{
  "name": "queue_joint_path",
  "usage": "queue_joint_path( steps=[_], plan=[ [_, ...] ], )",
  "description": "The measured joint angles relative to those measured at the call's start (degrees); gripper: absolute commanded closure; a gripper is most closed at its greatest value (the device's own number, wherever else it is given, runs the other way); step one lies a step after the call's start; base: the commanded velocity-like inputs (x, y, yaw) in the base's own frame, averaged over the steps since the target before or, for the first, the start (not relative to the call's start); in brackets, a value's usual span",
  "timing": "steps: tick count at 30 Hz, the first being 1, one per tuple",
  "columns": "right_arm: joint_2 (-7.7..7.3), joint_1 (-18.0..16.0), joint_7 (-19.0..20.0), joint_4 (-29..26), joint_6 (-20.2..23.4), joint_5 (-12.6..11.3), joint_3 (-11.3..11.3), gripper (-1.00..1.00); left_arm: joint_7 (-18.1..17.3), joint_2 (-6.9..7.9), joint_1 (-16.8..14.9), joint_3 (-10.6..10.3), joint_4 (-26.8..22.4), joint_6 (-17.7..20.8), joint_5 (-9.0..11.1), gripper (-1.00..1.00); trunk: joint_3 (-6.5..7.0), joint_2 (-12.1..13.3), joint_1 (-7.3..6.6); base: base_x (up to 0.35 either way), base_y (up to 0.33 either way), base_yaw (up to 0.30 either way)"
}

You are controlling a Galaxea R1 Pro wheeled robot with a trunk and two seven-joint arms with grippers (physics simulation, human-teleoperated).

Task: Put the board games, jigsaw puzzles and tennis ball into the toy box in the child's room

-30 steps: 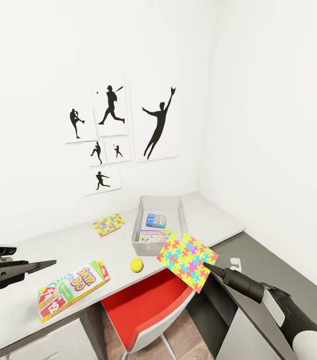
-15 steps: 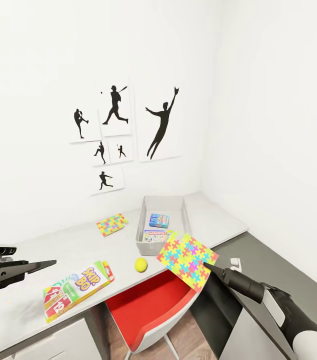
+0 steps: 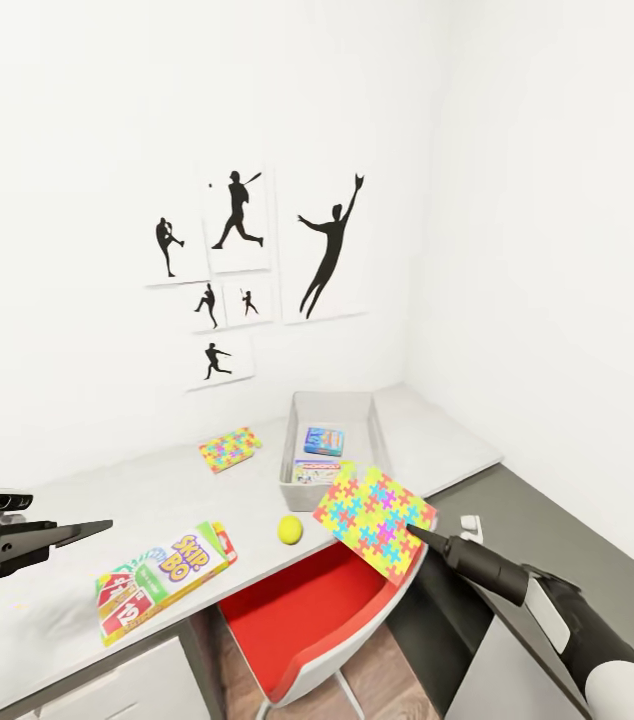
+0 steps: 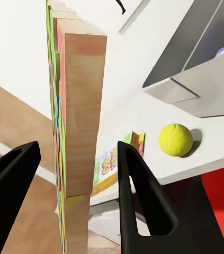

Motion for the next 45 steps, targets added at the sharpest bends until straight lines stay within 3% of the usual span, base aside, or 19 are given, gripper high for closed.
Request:
queue_joint_path(
  steps=[6,10,15,19,22,27,32,40,45],
  plan=[
    [0.23,-0.03,-0.27,-0.91,2.93,0.05,-0.12,1.00,0.00,-0.06,0.00,-0.01,0.06,0.00,0.00,-1.00,0.00,0.00,0.00,0.000,0.019,0.000],
    [0.29,-0.42,-0.90,-2.24,7.22,0.34,-0.18,1.00,0.00,-0.12,0.00,-0.01,0.12,0.00,0.00,-1.00,0.00,0.00,0.00,0.000,0.004,0.000],
    [0.44,-3.44,-7.13,-6.75,15.13,-0.02,-0.47,1.00,-0.01,-0.15,0.00,0.01,0.25,0.00,0.02,-1.00,0.01,0.00,0.00,0.000,0.001,0.000],
    [1.00,-7.36,-13.34,-8.39,19.05,-0.41,-0.93,1.00,-0.01,-0.11,0.00,0.06,0.47,0.00,0.11,-1.00,0.01,0.00,0.00,0.000,0.000,0.000],
    [1.24,-9.98,-15.44,-8.71,20.86,-0.92,-1.20,1.00,-0.01,-0.10,0.00,0.07,0.70,0.00,0.14,-1.00,0.01,0.00,0.00,0.000,0.000,0.000],
    [1.64,-12.94,-17.26,-8.79,22.58,-1.57,-1.41,1.00,-0.01,-0.09,0.00,0.08,0.86,0.00,0.17,-1.00,0.00,0.00,0.00,0.000,0.000,0.000],
    [2.08,-15.28,-21.91,-8.79,24.31,-2.34,-1.85,1.00,0.00,-0.09,0.00,0.08,0.93,0.00,0.17,-1.00,0.00,0.00,0.00,0.026,0.020,0.000],
    [4.17,-16.27,-33.02,-8.90,24.84,-7.66,-2.07,1.00,0.00,-0.09,0.00,0.14,0.95,0.00,0.17,-1.00,0.00,0.00,-0.01,0.126,0.130,0.000],
    [5.15,-16.32,-37.01,-9.33,24.87,-9.44,-2.08,1.00,0.00,-0.09,0.00,0.31,0.95,0.00,0.17,-1.00,0.00,0.00,0.00,0.033,0.085,0.000]
  ],
)
